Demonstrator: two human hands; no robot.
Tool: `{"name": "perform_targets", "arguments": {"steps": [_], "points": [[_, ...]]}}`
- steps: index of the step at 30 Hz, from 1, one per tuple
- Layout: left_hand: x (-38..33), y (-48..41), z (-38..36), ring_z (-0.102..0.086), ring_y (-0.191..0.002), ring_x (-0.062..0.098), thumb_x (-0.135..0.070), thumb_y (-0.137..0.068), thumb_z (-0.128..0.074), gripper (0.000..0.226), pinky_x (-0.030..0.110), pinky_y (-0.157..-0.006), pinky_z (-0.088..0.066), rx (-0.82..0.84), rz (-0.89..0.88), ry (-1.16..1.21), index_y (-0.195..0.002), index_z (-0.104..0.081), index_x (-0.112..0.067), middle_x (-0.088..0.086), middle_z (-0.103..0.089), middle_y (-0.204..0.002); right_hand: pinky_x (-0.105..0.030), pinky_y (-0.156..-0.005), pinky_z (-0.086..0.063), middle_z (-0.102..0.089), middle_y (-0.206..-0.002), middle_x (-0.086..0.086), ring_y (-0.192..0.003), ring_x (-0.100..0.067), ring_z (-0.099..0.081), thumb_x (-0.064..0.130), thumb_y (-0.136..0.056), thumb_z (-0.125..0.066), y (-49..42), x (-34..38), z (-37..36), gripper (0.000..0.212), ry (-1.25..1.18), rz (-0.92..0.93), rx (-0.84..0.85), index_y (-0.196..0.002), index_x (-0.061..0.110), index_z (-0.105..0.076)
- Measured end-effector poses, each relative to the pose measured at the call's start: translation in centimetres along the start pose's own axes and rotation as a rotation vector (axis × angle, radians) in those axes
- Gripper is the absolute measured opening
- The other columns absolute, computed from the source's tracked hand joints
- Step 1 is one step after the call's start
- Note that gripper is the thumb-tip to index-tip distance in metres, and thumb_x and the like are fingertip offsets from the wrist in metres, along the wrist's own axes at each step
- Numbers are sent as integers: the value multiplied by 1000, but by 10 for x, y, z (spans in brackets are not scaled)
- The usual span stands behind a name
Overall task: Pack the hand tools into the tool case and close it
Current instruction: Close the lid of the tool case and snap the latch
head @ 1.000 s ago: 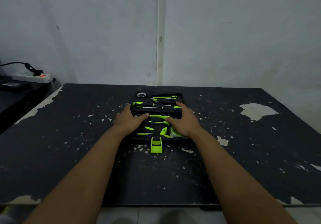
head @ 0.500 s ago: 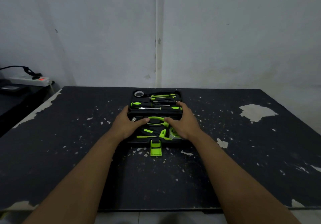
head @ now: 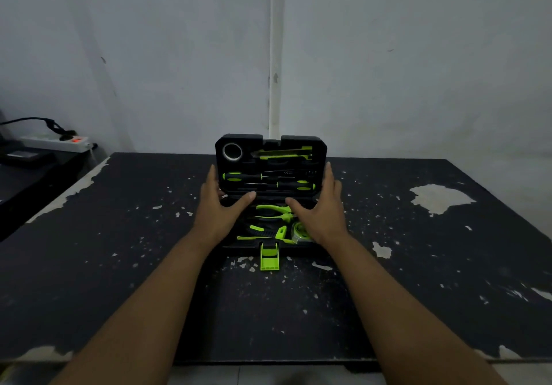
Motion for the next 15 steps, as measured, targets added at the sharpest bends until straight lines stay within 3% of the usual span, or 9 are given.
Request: {"name": "perform_targets", "arguments": {"steps": [5, 9, 12, 15], "points": [[-10, 6, 2, -62, -124, 16, -81, -81, -65, 90, 50, -105, -53, -130, -90, -108, -156, -28, -47, -6, -50, -144, -42, -102, -55, -41, -141, 1, -125, -22, -57, 73, -81, -73, 6, 10, 6, 104, 24, 44, -97, -160, 28, -24], [-17, 17, 5, -63, -122, 11, -83, -87, -54, 69, 45, -103, -53, -149, -123, -124, -142, -43, -41, -17, -63, -134, -42, -103, -53, -42, -149, -3, -129, -24, -56, 84, -83, -59, 12, 12, 8, 102, 42, 18, -70, -159, 23, -28], [-22, 32, 6, -62, -120, 15, -81, -90, -48, 73, 33, -98, -46, -155, -90, -109, -144, -41, -32, -13, -65, -133, -34, -104, -46, -44, -149, -2, -131, -23, -56, 87, -83, -54, 23, 10, 12, 102, -21, -7, -53, -157, 20, -34], [-19, 46, 3, -58, -114, 11, -73, -94, -47, 72, 28, -95, -40, -139, -26, -5, -151, -33, -30, -13, -62, -129, -36, -110, -47, -46, -150, 5, -134, -17, -55, 88, -82, -56, 38, 5, 12, 98, -135, -23, -34, -156, 28, -36]]}}
Point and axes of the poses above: each hand's wrist, its own y-axis away from the middle knuckle, its own z-axis out of the back of the hand, x = y × z, the point moved 3 cm from there along -y, towards the middle knuckle
